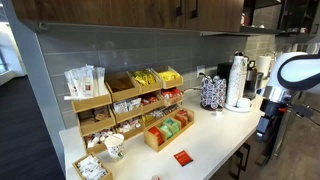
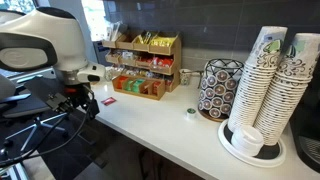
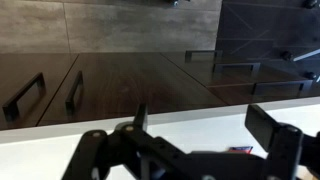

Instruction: Put the orange sachet in the left compartment of the wooden case

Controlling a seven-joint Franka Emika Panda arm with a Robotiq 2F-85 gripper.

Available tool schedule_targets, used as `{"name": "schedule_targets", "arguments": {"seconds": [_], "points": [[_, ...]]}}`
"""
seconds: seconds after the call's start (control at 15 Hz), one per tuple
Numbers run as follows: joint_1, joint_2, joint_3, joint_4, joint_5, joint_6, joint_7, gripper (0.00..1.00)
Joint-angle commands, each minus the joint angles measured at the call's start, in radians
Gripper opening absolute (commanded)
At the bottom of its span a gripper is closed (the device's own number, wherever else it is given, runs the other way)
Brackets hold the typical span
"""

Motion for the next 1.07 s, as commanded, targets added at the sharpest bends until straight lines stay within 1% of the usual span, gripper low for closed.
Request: {"name": "schedule_targets", "arguments": {"seconds": [0.0, 0.93, 1.0], "points": [[-0.020, 0.005, 0.020, 0.001, 0.015, -0.002, -0.012, 1.00], [-0.020, 0.005, 0.020, 0.001, 0.015, -0.002, -0.012, 1.00], [0.014, 0.030, 0.048, 0.002, 0.049, 0.055, 0.019, 1.00]]}}
